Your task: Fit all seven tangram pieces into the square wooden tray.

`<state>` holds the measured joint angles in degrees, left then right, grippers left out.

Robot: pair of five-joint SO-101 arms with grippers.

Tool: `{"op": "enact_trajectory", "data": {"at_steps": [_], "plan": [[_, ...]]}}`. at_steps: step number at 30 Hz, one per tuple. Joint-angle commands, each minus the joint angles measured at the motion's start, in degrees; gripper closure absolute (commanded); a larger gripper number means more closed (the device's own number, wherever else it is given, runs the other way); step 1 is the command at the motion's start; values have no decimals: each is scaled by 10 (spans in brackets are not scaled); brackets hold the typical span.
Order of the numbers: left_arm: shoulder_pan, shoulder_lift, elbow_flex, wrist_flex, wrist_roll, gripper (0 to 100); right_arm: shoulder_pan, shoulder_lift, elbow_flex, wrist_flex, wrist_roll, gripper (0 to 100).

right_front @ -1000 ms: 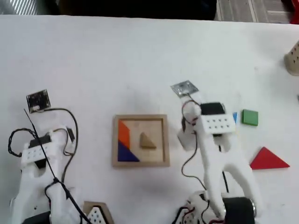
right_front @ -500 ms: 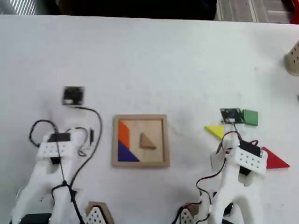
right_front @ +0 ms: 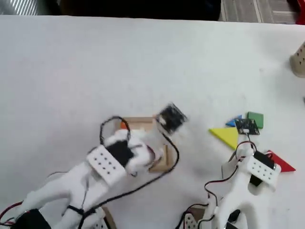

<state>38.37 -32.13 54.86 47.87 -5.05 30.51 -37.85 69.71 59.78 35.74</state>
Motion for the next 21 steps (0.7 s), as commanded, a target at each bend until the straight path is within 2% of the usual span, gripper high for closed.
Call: {"op": "enact_trajectory", "data": {"at_steps": [1,5,9,16,21], "plan": [[93,-13,33,-38,-19,976,0,-12,-3,-7,7,981],[118,-13,55,-49,-17,976,-1,-12,-3,-8,8,981],[103,0,53,-69,-15,976,-1,-12,-3,-8,8,981],[25,220,-76,-97,55,976,-18,-12,-1,-8,8,981],[19,269,-125,-64,55,976,-17,-12,-1,-8,8,981]]}}
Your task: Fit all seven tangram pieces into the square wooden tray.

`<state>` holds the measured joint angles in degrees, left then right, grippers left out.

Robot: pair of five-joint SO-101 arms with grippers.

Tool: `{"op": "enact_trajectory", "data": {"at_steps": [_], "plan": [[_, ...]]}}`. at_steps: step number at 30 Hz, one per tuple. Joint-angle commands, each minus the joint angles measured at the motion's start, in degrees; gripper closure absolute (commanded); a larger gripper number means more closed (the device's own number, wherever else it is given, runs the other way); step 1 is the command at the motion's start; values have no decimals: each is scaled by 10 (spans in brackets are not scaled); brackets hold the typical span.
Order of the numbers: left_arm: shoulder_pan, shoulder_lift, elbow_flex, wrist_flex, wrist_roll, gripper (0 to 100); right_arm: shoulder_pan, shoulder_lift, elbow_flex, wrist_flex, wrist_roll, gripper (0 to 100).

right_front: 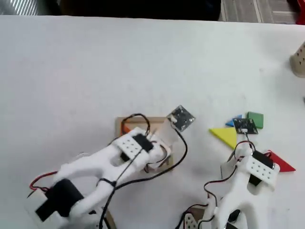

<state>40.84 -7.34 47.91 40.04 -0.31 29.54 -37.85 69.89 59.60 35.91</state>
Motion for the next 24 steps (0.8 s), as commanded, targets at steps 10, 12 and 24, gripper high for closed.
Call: {"op": "enact_trajectory", "data": {"at_steps": [10,12,24], "plan": [[-16,27,-60,-47,11,976,-9,-12,-3,-7,6,981],[-33,27,-60,-61,11,976,-8,-12,-3,-7,6,981],[-90,26,-61,-64,9,976,-10,-12,-3,-7,6,981]]}}
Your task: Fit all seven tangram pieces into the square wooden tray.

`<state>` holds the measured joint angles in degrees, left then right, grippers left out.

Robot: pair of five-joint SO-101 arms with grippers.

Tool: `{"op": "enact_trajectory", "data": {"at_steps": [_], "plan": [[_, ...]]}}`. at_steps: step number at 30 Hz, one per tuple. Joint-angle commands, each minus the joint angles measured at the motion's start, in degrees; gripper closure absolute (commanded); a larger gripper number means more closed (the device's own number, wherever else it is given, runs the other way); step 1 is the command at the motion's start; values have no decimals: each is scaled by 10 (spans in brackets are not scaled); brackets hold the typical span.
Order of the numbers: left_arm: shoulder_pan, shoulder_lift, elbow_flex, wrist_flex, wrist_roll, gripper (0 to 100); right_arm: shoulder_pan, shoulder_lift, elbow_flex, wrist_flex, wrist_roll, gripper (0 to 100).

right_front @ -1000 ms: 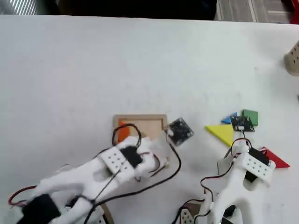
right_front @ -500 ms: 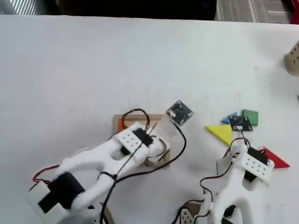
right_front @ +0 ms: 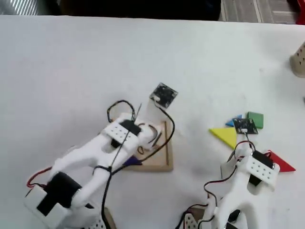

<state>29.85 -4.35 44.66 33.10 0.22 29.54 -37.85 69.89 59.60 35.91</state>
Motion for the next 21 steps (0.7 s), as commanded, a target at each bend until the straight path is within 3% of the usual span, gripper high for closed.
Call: {"op": "enact_trajectory", "data": {"at_steps": [1,12,21], "plan": [[23,-3,-28,15,3,976,-10,-12,-3,-7,6,981],[-4,87,-113,207,0,977,-10,-12,-3,-7,6,981],[0,21,-76,245,3,977,-10,-12,-3,-7,6,981]]}}
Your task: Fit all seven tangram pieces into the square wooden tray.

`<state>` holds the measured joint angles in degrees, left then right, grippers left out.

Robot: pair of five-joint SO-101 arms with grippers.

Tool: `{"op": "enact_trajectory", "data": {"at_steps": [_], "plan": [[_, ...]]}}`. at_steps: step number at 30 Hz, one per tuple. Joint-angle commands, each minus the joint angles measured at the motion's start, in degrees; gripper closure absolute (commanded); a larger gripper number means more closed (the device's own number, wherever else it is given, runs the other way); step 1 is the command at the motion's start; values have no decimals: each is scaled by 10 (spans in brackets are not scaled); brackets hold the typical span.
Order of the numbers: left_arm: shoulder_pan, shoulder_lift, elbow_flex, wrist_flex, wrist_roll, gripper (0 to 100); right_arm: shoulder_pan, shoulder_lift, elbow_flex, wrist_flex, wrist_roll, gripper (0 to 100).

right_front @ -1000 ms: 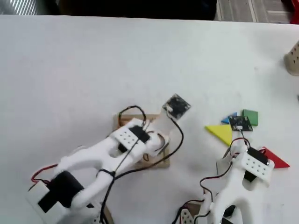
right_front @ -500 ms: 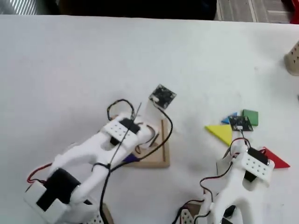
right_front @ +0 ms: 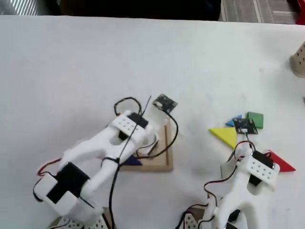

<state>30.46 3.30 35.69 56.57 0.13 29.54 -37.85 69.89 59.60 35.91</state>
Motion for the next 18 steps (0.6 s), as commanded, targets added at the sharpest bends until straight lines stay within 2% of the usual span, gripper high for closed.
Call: {"op": "enact_trajectory", "data": {"at_steps": [1,5,10,14,18], "plan": [[-7,-72,18,10,4,977,-10,-12,-3,-7,6,981],[-9,-144,54,-48,5,977,-10,-12,-3,-7,6,981],[24,-191,146,-225,34,977,-11,-12,-3,-7,6,981],[102,-181,149,-207,54,977,-11,-12,-3,-7,6,981],[117,-126,102,-177,51,977,-11,-12,-3,-7,6,981]]}}
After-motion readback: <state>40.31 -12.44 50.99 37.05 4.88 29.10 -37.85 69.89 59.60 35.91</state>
